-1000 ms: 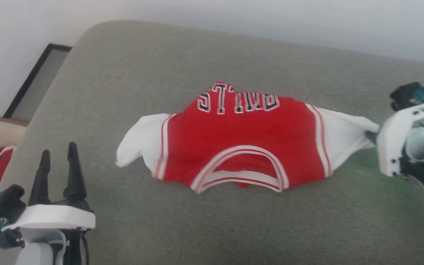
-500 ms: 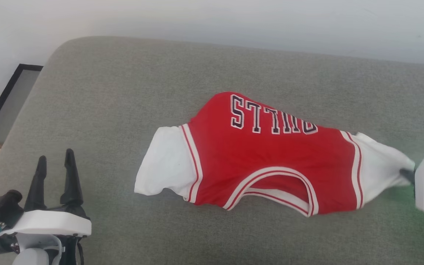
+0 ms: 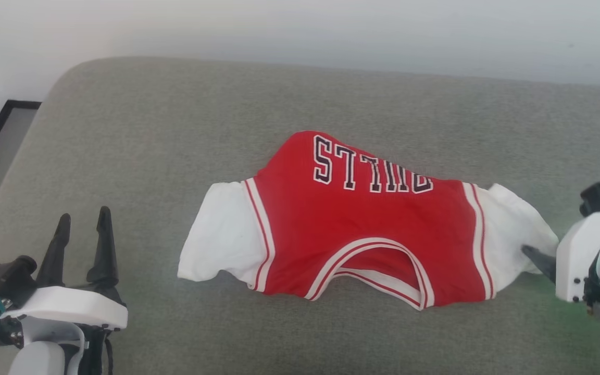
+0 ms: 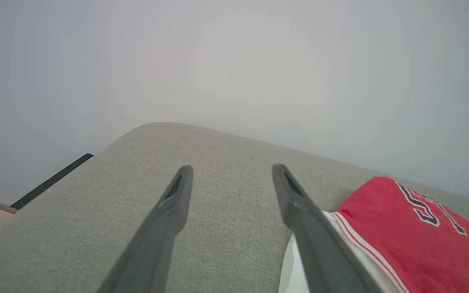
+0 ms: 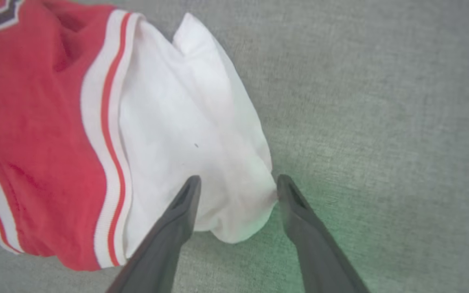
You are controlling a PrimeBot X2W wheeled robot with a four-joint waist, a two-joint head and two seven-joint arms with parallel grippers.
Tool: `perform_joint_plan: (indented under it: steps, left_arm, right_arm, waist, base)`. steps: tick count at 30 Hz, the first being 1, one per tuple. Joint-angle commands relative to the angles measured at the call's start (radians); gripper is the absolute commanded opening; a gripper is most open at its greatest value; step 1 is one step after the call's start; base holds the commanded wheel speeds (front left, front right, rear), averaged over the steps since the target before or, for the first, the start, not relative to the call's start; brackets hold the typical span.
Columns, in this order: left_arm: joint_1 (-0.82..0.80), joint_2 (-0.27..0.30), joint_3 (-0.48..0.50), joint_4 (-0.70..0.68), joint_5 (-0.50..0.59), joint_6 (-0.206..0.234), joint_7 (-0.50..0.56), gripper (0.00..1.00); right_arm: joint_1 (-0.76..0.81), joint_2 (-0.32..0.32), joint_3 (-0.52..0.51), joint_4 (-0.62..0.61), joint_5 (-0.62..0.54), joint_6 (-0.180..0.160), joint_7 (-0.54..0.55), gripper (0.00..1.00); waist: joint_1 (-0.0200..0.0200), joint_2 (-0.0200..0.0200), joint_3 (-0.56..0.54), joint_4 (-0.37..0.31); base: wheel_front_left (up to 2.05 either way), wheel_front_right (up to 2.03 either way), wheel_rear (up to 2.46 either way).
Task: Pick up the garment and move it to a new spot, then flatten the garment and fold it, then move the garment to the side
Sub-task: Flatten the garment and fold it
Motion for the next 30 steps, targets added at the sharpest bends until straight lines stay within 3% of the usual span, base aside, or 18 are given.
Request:
perform_joint_plan:
  steps: [1,10,15,19,24,30]
  left_arm:
    - [-0.016,0.006,-0.002,-0.004,0.001,-0.003,0.009,1.00]
    - [-0.014,0.059,-0.007,-0.049,-0.001,0.000,0.079,1.00]
    - [0.004,0.077,-0.013,-0.069,-0.009,0.000,0.115,1.00]
    - [0.028,0.086,-0.020,-0.079,-0.019,0.003,0.157,1.00]
    - [0.055,0.103,-0.045,-0.071,-0.032,0.003,0.265,1.00]
    - [0.072,0.119,-0.067,-0.063,-0.076,0.027,0.463,1.00]
  right_arm:
    - [-0.009,0.001,-0.004,-0.011,-0.011,0.000,-0.005,1.00]
    - [-0.010,0.014,-0.073,-0.139,-0.065,0.000,-0.109,1.00]
    - [0.008,0.045,-0.123,-0.205,-0.110,0.000,-0.182,1.00]
    - [0.046,0.101,-0.218,-0.287,-0.187,0.000,-0.301,1.00]
    - [0.092,0.170,-0.312,-0.378,-0.278,0.000,-0.406,1.00]
    - [0.160,0.248,-0.374,-0.464,-0.337,0.000,-0.447,1.00]
  waist:
    - [-0.0001,0.0000,-0.004,-0.011]
    - [-0.0001,0.0000,-0.021,-0.084]
    - [-0.0001,0.0000,-0.035,-0.121]
    - [-0.0001,0.0000,-0.055,-0.160]
    - [-0.0001,0.0000,-0.065,-0.192]
    - [-0.0001,0.0000,-0.069,-0.216]
  base:
    - [0.00,0.00,0.00]
    - [0.00,0.00,0.00]
    - [0.00,0.00,0.00]
    - [0.00,0.00,0.00]
    - [0.00,0.00,0.00]
    - [0.00,0.00,0.00]
